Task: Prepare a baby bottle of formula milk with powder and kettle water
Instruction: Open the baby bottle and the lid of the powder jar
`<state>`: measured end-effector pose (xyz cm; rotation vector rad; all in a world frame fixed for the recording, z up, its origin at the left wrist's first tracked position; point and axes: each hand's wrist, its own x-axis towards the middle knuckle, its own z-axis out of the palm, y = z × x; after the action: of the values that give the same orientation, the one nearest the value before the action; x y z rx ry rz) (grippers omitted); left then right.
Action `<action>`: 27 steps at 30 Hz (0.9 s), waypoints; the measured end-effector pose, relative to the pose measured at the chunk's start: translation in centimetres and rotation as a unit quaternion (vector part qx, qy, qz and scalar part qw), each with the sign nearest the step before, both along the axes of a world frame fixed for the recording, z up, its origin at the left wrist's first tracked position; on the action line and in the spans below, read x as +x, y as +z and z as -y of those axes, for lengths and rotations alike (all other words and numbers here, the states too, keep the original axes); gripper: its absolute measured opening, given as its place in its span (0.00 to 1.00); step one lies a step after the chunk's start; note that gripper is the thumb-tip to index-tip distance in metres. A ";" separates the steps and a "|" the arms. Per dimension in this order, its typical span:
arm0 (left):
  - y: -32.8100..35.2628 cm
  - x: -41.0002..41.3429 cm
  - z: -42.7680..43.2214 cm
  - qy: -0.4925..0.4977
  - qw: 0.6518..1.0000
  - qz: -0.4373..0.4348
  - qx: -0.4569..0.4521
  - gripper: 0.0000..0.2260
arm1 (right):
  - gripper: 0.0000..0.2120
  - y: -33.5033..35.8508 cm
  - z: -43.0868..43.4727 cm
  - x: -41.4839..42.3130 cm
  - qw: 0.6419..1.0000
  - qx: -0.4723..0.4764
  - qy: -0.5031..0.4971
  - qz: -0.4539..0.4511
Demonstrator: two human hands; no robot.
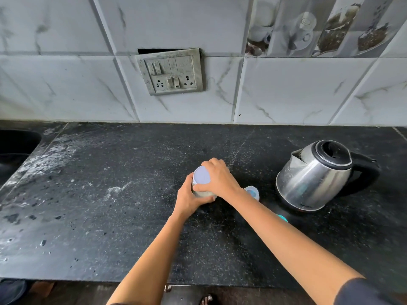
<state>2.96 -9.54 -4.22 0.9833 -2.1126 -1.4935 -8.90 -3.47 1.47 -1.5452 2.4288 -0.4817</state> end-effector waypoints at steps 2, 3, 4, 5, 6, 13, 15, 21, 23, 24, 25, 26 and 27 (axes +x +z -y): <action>0.1 0.0 0.2 -0.001 1.000 0.009 -0.010 0.39 | 0.34 -0.2 -0.2 -0.4 1.000 -0.021 0.003 0.007; 0.0 0.0 0.3 -0.002 1.000 0.012 -0.013 0.39 | 0.34 -0.3 -0.2 -0.6 0.999 -0.031 0.007 0.014; -0.1 -0.1 0.4 -0.002 1.000 0.015 -0.016 0.40 | 0.33 -0.5 -0.2 -0.7 0.999 -0.040 0.011 0.022; -0.2 -0.1 0.5 -0.001 1.000 0.017 -0.020 0.40 | 0.33 -0.6 -0.2 -0.8 0.998 -0.048 0.015 0.031; -0.3 -0.2 0.7 0.000 1.000 0.018 -0.023 0.40 | 0.33 -0.7 -0.2 -1.0 0.998 -0.055 0.021 0.038; -0.7 -0.5 1.4 -0.005 1.000 0.020 -0.018 0.38 | 0.32 -0.6 -0.1 -2.1 0.990 -0.070 0.094 0.075; -0.3 -0.6 2.0 -0.046 0.998 0.041 -0.024 0.37 | 0.31 -0.4 -0.1 -2.7 0.986 -0.040 0.145 0.075; 0.1 -0.9 2.7 -0.097 0.992 0.070 -0.032 0.40 | 0.31 3.0 0.6 -4.2 0.947 0.129 0.285 0.072; -0.2 -0.9 2.5 -0.098 0.993 0.069 -0.022 0.41 | 0.34 3.7 0.6 -3.9 0.952 0.156 0.264 0.010; -0.3 -0.8 2.6 -0.097 0.993 0.066 -0.017 0.41 | 0.36 4.0 0.5 -3.6 0.957 0.163 0.238 -0.042; -0.3 -0.8 2.6 -0.097 0.993 0.062 -0.011 0.41 | 0.38 4.1 0.5 -3.2 0.956 0.178 0.212 -0.098; -0.3 -0.8 2.6 -0.098 0.993 0.060 -0.006 0.42 | 0.40 4.2 0.5 -2.8 0.950 0.199 0.193 -0.145; -0.3 -0.8 2.6 -0.099 0.993 0.059 -0.003 0.43 | 0.39 4.3 0.6 -2.5 0.943 0.216 0.185 -0.171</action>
<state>2.18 -12.15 -4.54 0.9026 -2.3573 -1.5532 -11.40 -4.11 5.80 -1.9213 2.1701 0.3956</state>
